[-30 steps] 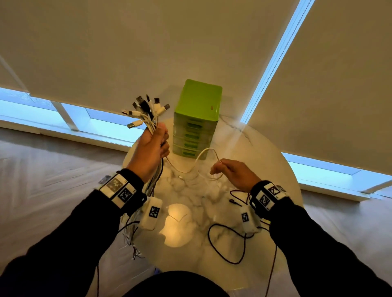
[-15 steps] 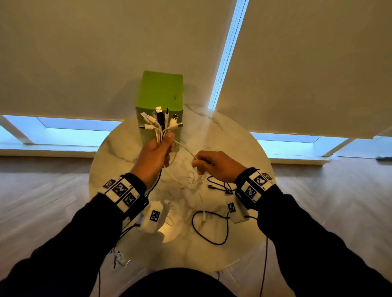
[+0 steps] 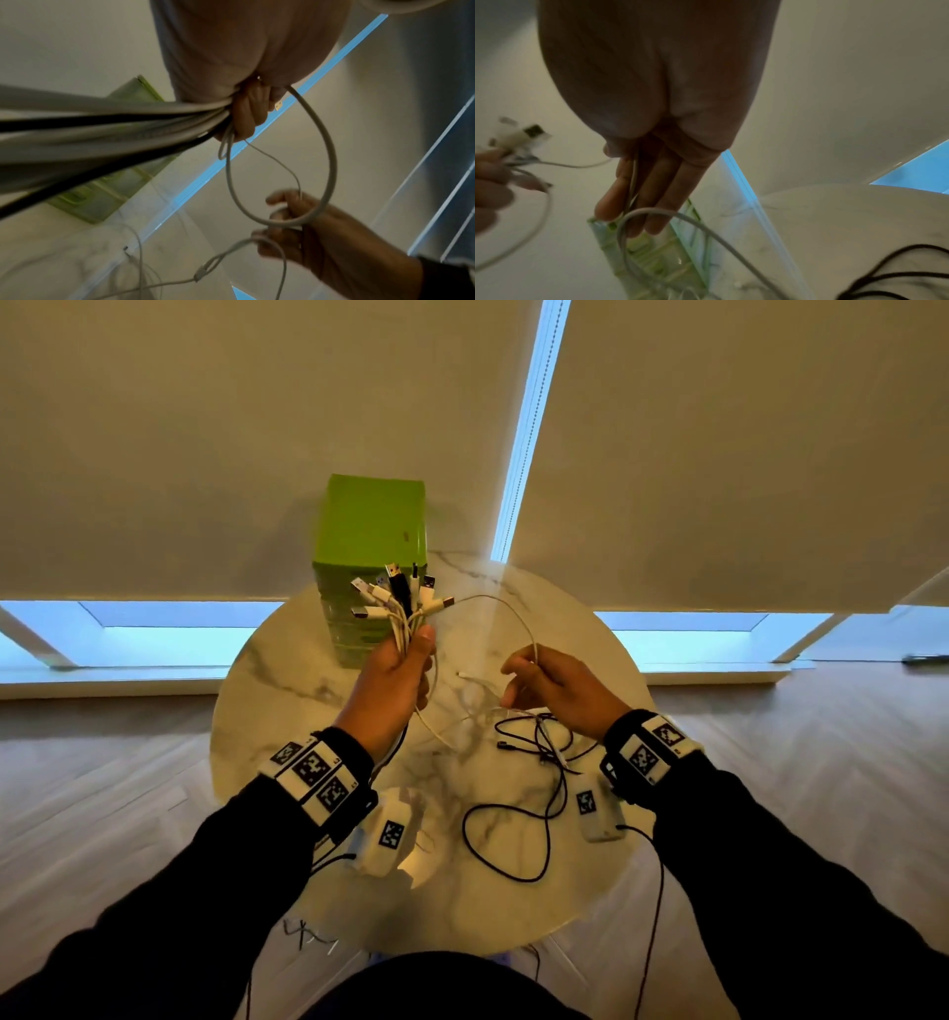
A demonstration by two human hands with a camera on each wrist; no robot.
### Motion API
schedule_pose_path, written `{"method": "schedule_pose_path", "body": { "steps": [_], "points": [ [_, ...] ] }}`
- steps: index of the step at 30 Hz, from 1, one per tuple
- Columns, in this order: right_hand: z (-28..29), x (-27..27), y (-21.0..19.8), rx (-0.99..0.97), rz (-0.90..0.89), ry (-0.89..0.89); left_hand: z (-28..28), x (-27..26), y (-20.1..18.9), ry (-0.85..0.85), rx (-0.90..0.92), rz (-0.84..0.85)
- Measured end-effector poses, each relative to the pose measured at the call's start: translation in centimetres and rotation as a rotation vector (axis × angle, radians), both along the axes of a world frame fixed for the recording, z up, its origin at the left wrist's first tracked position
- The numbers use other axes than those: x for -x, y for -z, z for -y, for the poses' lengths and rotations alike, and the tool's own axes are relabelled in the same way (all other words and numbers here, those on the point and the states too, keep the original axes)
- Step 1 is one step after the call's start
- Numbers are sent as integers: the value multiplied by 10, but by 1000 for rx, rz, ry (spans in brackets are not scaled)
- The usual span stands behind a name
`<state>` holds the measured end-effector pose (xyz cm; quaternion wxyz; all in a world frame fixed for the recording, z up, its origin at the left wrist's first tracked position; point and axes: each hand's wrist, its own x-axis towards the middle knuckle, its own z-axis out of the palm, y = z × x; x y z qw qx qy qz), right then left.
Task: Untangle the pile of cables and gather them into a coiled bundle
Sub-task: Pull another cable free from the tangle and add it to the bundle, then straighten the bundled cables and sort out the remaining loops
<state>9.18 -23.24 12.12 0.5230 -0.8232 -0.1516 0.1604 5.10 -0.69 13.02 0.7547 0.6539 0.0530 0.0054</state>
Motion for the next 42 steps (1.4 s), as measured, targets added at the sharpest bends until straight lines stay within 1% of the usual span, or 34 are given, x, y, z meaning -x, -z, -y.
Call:
{"method": "schedule_pose_path", "body": {
  "steps": [2,6,8,11,13,15,16,18,20,23,26,29,31,34,37,39,40,42],
  "points": [
    [-5,6,-12,45,25,-50,17,3,2,71,-14,-3],
    [-14,17,-18,254,141,-236,35,7,4,123,-85,8],
    [-18,21,-18,293,156,-305,38,11,0,149,-136,32],
    [-23,23,-16,305,154,-342,38,16,-5,202,-186,53],
    [-24,23,-10,293,129,-353,35,14,-3,153,-208,42],
    [-21,24,-2,305,86,-360,30,12,0,46,-227,28],
    [-18,25,2,320,67,-347,28,11,2,1,-218,30],
    [-8,25,11,354,68,-280,25,11,2,-31,-191,41],
    [6,24,20,388,77,-204,28,12,3,-26,-164,38],
    [35,20,35,458,30,-142,42,12,4,-1,-101,16],
    [72,23,50,503,16,-60,65,12,2,97,-37,-42],
    [112,42,58,404,-89,60,97,11,-5,228,-18,-56],
    [140,58,62,404,-134,150,122,7,-11,304,-7,-54],
    [182,83,71,534,-123,240,160,5,-19,408,68,-80],
    [214,105,75,672,-149,293,198,8,-18,500,79,-92],
    [220,115,61,639,-167,361,218,12,-16,547,67,-106],
    [224,119,50,582,-125,412,230,13,-15,580,58,-106],
    [228,125,27,372,-35,484,250,17,-14,640,27,-93]
  ]
}}
